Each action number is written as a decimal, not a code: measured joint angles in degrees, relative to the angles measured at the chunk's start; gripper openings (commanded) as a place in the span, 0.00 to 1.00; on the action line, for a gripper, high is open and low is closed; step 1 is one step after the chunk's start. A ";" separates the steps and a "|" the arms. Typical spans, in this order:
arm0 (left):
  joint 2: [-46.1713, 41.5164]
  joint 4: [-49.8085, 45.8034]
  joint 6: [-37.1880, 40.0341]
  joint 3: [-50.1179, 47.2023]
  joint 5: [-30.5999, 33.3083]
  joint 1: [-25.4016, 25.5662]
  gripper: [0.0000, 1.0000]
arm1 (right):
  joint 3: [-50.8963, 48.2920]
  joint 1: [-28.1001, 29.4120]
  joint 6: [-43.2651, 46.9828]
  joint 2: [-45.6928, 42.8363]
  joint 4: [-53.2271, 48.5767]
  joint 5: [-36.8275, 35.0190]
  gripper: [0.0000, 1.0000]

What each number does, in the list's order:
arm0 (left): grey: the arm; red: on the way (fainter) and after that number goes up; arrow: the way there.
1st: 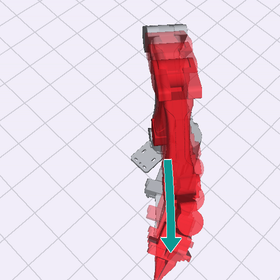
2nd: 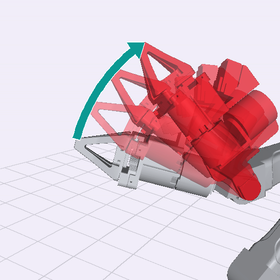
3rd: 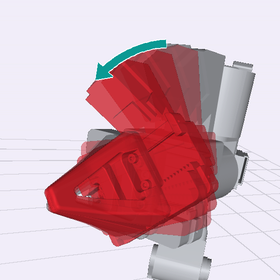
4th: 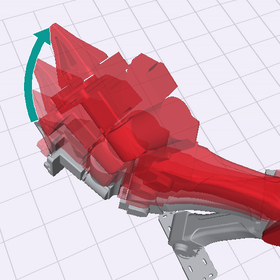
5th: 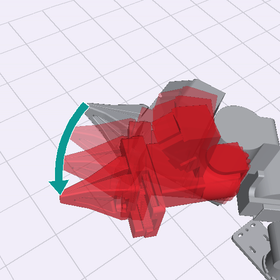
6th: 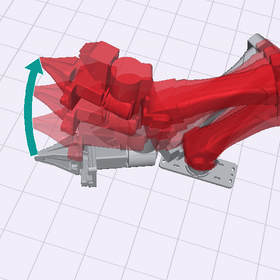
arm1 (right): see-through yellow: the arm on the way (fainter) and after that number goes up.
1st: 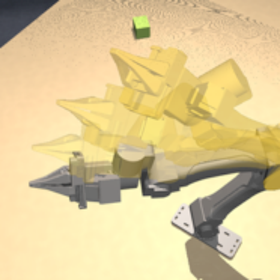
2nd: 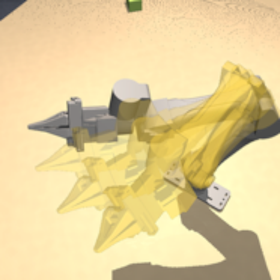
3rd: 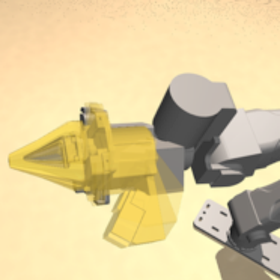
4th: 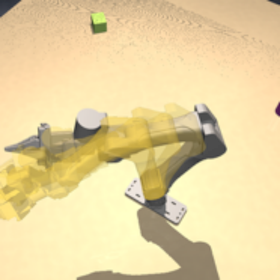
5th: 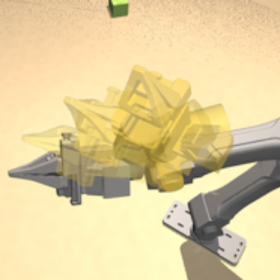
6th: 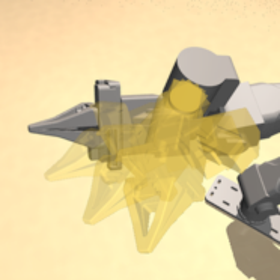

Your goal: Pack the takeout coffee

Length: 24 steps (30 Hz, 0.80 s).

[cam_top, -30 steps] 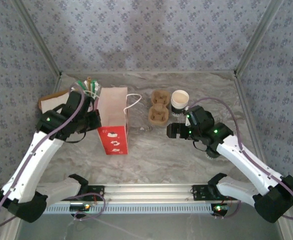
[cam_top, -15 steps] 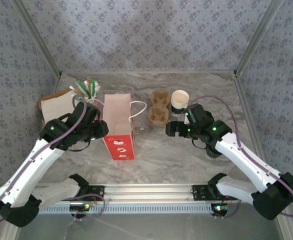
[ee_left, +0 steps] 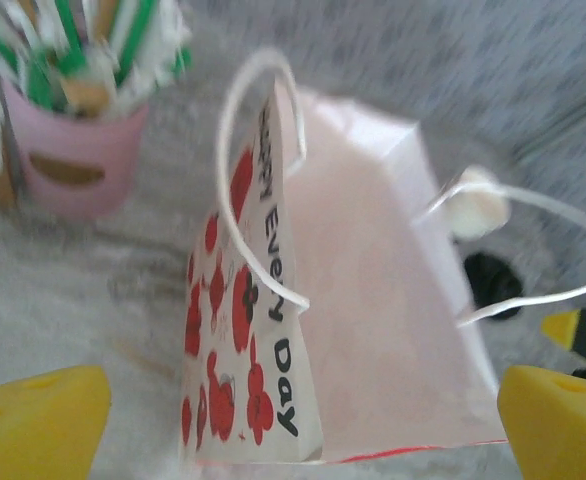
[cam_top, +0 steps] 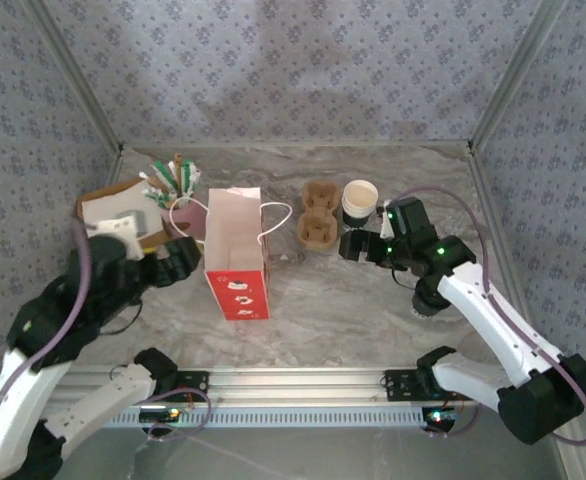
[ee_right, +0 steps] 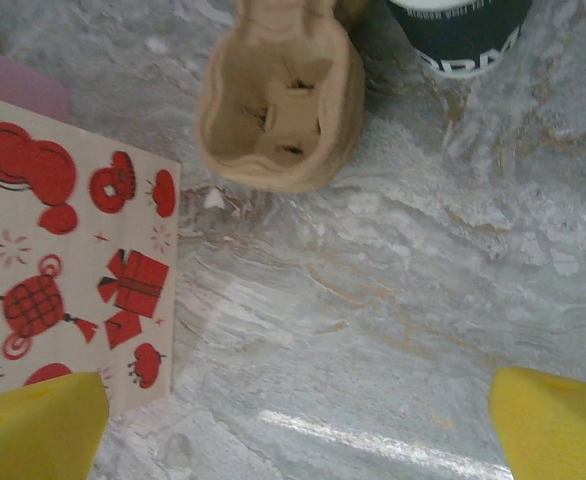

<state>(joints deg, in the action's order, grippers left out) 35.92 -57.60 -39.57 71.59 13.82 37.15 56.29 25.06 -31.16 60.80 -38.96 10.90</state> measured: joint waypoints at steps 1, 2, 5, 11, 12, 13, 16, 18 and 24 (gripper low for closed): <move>-2.29 0.66 0.39 -0.48 1.18 0.00 0.99 | 0.37 -0.57 0.15 -0.24 0.11 0.72 1.00; -4.87 1.36 0.79 -1.25 2.84 0.00 0.99 | 0.98 -1.42 0.39 -0.39 0.28 1.97 1.00; -8.39 2.84 1.27 -4.70 7.43 0.00 0.99 | 2.78 -3.23 0.83 -0.15 0.98 4.68 1.00; -6.95 3.37 0.92 -12.70 16.65 0.00 1.00 | 11.26 -3.08 1.95 6.78 0.50 6.93 0.95; -6.93 3.39 0.85 -13.49 17.94 -0.02 1.00 | 12.98 -2.84 2.29 8.48 0.31 6.93 0.94; -6.95 3.41 0.74 -14.05 18.95 -0.24 0.99 | 14.47 -2.49 2.56 10.05 0.04 6.73 0.93; -6.99 4.11 0.76 -15.37 20.22 -2.47 0.99 | 19.71 -0.59 3.87 15.74 -1.95 5.49 0.89; -6.80 5.09 1.05 -16.65 19.17 -6.10 1.00 | 23.56 0.70 4.96 20.04 -3.76 3.82 0.86; -3.67 9.46 2.03 -22.38 3.50 -27.82 0.98 | 33.86 3.10 6.84 32.15 -9.01 -2.16 0.83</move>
<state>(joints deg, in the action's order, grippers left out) 32.25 -48.14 -37.54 49.21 17.32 9.32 90.15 28.16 -24.32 92.95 -47.97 8.73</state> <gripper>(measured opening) 0.994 0.837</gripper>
